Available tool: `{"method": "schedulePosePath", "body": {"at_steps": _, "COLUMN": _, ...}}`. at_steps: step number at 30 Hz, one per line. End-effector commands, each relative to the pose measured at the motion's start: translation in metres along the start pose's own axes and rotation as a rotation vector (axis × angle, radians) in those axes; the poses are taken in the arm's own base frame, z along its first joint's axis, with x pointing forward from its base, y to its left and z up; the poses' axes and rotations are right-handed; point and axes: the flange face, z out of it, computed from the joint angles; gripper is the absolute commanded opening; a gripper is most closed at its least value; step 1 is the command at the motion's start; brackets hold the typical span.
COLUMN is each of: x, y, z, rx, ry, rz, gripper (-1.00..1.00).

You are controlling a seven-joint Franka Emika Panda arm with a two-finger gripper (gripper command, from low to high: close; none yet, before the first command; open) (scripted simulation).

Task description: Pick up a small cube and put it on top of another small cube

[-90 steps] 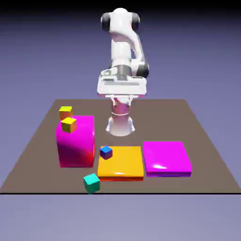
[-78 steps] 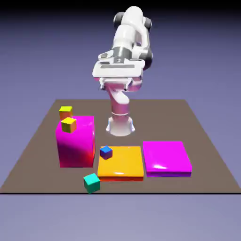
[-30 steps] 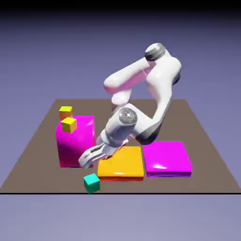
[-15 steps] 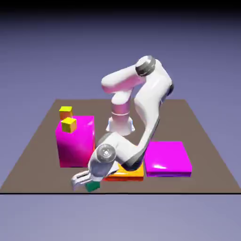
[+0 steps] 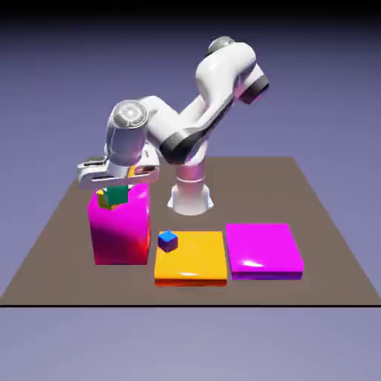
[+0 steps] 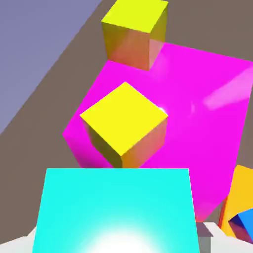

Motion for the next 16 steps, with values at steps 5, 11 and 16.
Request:
{"method": "schedulePosePath", "body": {"at_steps": 5, "x": 0.017, "y": -0.031, "z": 0.020, "rx": -0.033, "ry": 0.041, "rz": 0.016, "gripper": -1.00}}
{"method": "schedulePosePath", "body": {"at_steps": 11, "x": 0.014, "y": -0.024, "z": 0.073, "rx": -0.033, "ry": 0.041, "rz": 0.015, "gripper": 1.00}}
{"method": "schedulePosePath", "body": {"at_steps": 16, "x": 0.019, "y": -0.033, "z": 0.006, "rx": -0.033, "ry": 0.041, "rz": 0.016, "gripper": 1.00}}
